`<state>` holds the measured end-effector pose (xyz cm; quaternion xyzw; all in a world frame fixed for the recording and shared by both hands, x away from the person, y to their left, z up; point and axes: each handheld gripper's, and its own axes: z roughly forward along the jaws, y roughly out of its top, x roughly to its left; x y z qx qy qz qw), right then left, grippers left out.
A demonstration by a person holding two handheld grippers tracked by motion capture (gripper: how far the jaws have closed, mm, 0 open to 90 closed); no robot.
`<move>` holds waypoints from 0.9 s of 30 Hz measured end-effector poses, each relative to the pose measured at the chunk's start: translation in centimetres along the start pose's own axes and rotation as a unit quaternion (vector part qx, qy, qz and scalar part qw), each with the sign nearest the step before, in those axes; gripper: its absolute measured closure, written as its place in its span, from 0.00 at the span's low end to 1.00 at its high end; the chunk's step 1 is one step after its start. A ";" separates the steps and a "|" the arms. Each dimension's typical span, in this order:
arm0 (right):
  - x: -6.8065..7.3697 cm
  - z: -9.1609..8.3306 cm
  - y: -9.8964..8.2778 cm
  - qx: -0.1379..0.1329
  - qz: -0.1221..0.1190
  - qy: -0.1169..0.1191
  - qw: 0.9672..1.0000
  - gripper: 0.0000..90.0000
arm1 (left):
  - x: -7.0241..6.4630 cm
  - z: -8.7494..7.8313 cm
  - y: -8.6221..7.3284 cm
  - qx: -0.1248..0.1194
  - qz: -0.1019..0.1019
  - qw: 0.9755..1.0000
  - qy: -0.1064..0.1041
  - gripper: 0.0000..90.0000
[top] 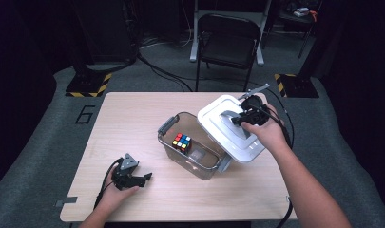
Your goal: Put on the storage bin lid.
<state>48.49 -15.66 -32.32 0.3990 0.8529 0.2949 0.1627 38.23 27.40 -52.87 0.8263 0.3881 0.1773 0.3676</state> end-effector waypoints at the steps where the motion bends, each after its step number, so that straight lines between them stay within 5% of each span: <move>1: 0.4 0.2 0.2 0.000 0.001 0.005 1.000 0.74 | 0.0 0.0 0.0 -0.001 0.000 1.000 0.002 0.25; 27: 7.8 3.5 3.1 -0.002 -0.039 0.077 0.996 0.74 | 0.0 0.0 0.0 0.001 0.003 1.000 0.001 0.25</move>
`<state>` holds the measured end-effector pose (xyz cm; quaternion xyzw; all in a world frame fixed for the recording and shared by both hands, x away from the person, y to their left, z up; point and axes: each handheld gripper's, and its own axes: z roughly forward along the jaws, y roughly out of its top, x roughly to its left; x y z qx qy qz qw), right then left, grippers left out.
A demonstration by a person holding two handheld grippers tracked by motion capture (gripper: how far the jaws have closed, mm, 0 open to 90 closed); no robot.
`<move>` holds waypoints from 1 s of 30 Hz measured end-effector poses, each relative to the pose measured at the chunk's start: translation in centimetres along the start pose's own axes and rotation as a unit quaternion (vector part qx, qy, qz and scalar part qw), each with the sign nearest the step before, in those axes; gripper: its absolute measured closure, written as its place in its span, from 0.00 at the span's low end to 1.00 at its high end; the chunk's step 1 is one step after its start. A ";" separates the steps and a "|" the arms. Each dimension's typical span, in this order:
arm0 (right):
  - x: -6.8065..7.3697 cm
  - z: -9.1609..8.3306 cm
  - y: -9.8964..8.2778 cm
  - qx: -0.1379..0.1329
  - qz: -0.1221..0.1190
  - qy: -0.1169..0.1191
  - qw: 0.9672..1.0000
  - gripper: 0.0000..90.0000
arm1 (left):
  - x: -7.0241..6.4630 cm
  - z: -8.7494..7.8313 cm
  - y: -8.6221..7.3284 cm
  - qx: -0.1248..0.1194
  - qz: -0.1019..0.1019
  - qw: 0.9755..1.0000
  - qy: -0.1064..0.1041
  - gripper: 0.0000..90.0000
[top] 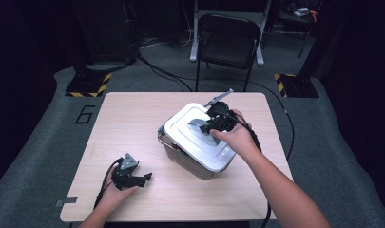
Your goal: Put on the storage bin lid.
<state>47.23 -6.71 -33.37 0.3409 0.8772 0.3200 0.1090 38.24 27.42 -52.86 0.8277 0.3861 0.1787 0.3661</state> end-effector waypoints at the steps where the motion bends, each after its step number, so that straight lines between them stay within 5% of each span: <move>1: 0.2 0.2 0.1 0.001 -0.001 0.002 1.000 0.74 | 0.0 0.0 0.0 0.000 0.000 1.000 0.000 0.25; 15: 1.9 2.1 1.0 0.009 -0.027 0.023 0.999 0.74 | 0.0 -0.1 0.0 0.006 0.004 1.000 -0.004 0.25; 18: 2.2 2.4 1.1 0.012 -0.027 0.012 0.999 0.74 | 0.0 -0.1 0.0 0.006 0.004 1.000 -0.004 0.25; 30: 1.2 3.3 1.1 0.027 -0.042 0.016 0.999 0.74 | 0.0 0.0 0.0 0.002 0.000 1.000 -0.002 0.25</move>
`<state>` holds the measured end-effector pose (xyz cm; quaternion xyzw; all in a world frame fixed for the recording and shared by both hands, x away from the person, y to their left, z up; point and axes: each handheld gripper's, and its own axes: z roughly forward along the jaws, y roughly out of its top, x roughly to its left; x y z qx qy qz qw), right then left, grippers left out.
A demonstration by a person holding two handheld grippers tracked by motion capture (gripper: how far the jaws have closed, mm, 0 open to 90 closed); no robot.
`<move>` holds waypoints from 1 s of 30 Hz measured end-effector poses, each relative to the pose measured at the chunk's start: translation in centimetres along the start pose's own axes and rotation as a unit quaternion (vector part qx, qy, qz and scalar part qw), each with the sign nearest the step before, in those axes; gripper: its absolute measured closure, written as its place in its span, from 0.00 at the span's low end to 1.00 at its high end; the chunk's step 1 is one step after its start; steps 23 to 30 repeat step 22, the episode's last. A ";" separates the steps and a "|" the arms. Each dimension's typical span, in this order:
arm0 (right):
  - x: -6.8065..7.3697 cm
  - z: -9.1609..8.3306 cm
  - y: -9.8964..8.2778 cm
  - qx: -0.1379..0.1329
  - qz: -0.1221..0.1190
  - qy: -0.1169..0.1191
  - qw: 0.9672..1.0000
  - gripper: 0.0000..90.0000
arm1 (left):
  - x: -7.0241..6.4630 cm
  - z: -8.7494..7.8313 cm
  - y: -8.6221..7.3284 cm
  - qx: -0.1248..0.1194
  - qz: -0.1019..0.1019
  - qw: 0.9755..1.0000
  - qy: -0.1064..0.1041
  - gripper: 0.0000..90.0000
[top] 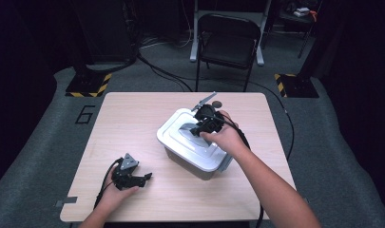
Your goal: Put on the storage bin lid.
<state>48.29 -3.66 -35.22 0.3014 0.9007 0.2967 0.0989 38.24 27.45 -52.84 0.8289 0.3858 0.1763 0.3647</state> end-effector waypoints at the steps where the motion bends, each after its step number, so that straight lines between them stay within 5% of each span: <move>1: -0.1 0.0 0.0 0.000 -0.004 -0.001 1.000 0.74 | 0.0 0.0 0.0 0.000 0.000 1.000 0.000 0.25; 11: -0.5 0.6 -0.6 0.002 0.003 0.011 1.000 0.74 | 0.0 0.0 0.0 -0.001 0.000 1.000 0.001 0.25; 14: -0.5 0.8 -0.7 0.002 0.008 0.009 1.000 0.52 | 0.0 0.0 0.0 0.000 0.000 1.000 0.000 0.25; 20: -0.4 -0.5 -1.1 -0.030 0.016 0.001 0.999 0.36 | 0.0 0.0 0.0 -0.003 -0.003 1.000 0.002 0.25; 30: -0.4 -1.0 -1.3 -0.040 0.015 0.001 0.999 0.34 | 0.0 0.1 0.0 -0.004 -0.003 1.000 0.002 0.25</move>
